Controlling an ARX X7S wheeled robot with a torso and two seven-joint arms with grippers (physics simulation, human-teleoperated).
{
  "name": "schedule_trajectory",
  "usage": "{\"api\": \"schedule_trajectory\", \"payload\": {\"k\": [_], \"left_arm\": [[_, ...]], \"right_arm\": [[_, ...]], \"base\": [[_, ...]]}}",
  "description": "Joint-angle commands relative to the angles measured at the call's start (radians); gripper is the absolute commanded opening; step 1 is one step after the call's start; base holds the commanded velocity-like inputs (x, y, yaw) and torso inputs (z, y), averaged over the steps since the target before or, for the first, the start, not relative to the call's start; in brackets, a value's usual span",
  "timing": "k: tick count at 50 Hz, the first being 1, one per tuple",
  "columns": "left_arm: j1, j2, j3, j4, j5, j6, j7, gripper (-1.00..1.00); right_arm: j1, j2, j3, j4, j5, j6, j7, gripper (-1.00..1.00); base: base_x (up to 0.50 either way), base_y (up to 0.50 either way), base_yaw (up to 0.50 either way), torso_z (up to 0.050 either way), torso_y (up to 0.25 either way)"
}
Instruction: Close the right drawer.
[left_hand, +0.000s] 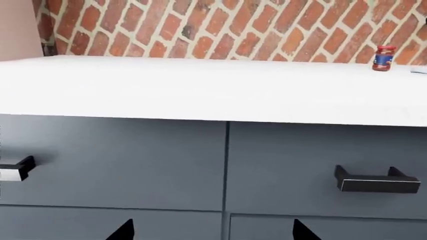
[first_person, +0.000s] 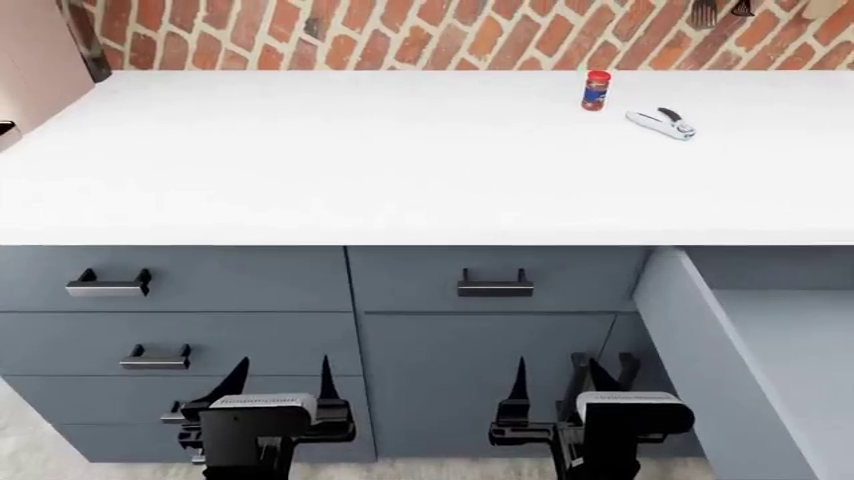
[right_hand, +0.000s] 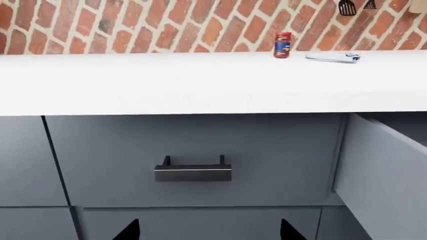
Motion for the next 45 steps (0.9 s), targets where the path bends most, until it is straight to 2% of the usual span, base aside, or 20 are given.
{"api": "schedule_trajectory", "payload": {"k": [1,14,16,25,45], "left_arm": [[-0.014,-0.011,0.012,-0.032,-0.014,0.025,-0.014,1.0],[-0.003,-0.023,0.042,0.005,-0.005,0.028,-0.04,1.0],[0.005,-0.026,0.051,0.001,0.019,0.073,-0.049,1.0],[0.014,-0.037,0.062,0.108,0.057,0.043,-0.098,1.0],[-0.114,-0.061,0.07,0.315,-0.006,-0.15,-0.095,1.0]], "right_arm": [[-0.002,0.011,-0.014,-0.022,0.014,0.015,0.021,1.0],[0.013,0.025,-0.016,-0.007,0.042,0.004,0.039,1.0],[0.01,0.031,-0.024,-0.032,0.021,0.024,0.057,1.0],[0.017,0.058,-0.055,-0.102,0.027,0.067,0.038,1.0],[0.112,0.119,-0.089,-0.332,-0.025,0.269,0.064,1.0]], "base": [[0.0,0.0,0.0,0.05,0.0],[0.0,0.0,0.0,0.049,0.0],[0.0,0.0,0.0,0.0,0.0],[0.0,0.0,0.0,0.0,0.0],[0.0,0.0,0.0,0.0,0.0]]}}
